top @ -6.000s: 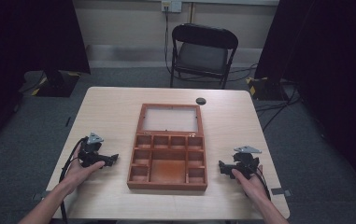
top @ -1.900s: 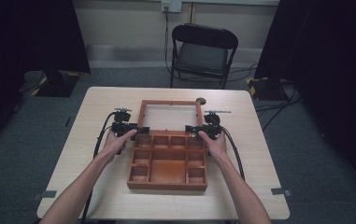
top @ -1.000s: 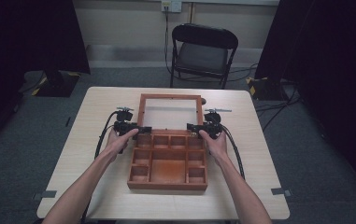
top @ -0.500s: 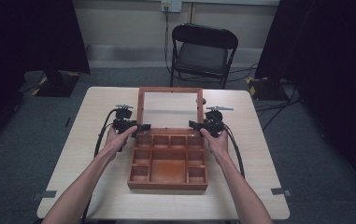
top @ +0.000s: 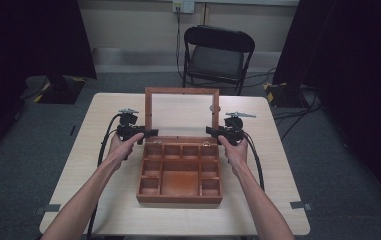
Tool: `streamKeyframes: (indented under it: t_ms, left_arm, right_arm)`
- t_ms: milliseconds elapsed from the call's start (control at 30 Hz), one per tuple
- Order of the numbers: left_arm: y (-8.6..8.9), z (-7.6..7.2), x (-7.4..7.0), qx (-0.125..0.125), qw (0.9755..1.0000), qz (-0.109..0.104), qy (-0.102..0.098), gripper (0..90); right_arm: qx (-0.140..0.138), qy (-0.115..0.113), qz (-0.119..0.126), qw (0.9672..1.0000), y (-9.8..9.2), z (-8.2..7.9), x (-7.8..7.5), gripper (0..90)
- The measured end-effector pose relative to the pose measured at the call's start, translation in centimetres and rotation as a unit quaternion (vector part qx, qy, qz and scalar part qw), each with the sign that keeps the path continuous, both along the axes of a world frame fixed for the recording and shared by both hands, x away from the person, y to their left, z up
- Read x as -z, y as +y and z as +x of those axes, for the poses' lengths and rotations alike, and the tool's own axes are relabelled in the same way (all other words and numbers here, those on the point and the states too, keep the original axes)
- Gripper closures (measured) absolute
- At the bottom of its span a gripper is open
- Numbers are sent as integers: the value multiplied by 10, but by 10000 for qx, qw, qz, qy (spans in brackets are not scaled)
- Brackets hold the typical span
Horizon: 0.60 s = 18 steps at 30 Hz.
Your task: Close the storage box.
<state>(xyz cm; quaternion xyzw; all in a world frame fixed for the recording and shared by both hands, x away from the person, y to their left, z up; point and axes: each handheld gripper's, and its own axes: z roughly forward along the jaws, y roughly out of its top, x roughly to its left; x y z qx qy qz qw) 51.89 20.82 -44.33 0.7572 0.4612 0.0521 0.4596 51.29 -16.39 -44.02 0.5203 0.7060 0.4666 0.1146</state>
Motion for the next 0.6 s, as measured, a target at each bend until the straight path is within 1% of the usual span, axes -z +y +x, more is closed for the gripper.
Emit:
streamKeyframes:
  t_ms: [67,167,200,267,333,433,500,600]
  left_arm:
    - [1,0,-1,13,10000,-4,-26,428]
    - [1,-1,-2,26,10000,-34,-13,428]
    - [1,-2,-2,28,10000,-21,-33,431]
    - [2,-3,-4,42,10000,-59,-57,437]
    - [4,-5,-5,85,9999,-54,-72,446]
    - [6,-9,-8,128,9998,-52,-155,462]
    - [6,-11,-10,130,9997,-78,-171,464]
    - [7,-13,-13,132,9996,-55,-237,479]
  right_arm:
    - [-23,-15,-6,10000,0,0,-1,506]
    - [-65,-5,13,10000,-1,-1,-2,505]
    - [-93,-14,-13,10000,-1,-1,-3,505]
    - [-117,-20,-7,9999,-2,-2,-5,501]
    - [-134,-29,9,9999,-2,-4,-7,490]
    - [-213,-80,24,9997,-2,-7,-10,474]
    - [-234,-86,2,9997,-2,-9,-12,473]
    - [-291,-137,-46,9995,0,-11,-14,437]
